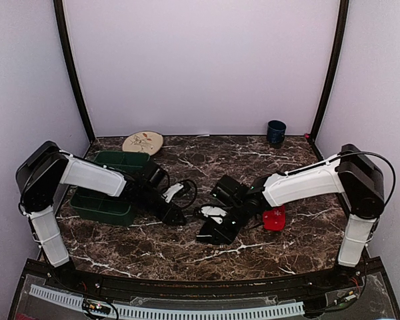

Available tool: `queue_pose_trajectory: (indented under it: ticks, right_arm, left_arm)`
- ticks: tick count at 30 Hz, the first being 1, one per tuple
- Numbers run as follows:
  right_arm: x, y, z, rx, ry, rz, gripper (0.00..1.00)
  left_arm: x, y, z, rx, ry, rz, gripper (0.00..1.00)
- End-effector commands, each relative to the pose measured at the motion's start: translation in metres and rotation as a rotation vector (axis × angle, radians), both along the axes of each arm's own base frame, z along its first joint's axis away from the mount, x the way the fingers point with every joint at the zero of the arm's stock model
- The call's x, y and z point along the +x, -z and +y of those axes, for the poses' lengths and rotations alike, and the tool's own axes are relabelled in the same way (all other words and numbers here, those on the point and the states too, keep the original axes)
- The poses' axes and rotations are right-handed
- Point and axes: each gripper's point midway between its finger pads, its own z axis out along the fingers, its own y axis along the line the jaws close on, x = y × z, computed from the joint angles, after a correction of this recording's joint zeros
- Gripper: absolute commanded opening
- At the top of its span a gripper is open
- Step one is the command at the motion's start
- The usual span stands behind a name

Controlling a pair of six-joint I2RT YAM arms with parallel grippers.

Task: Roll the socks
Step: Roll the sock at the center of the board.

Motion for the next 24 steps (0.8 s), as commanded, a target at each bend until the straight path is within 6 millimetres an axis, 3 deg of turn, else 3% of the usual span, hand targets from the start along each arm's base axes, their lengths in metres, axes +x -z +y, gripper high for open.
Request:
queue_pose_trajectory:
  ticks: [1,8,18,24]
  right_arm:
    - [-0.011,0.007,-0.004,0.027,0.043,0.213,0.06]
    - [-0.007,0.006,-0.005,0.068,0.088,0.362,0.06]
    - [0.000,0.001,-0.014,0.127,0.198,0.565,0.05]
    - [0.000,0.000,-0.016,0.131,0.222,0.636,0.05]
  left_arm:
    - [0.007,-0.028,0.001,-0.063,-0.035,-0.174,0.37]
    - [-0.020,-0.032,-0.021,0.015,0.143,-0.388,0.37]
    - [-0.025,-0.054,-0.027,0.051,0.191,-0.685,0.37]
    - [-0.043,-0.057,-0.045,0.075,0.310,-0.797,0.37]
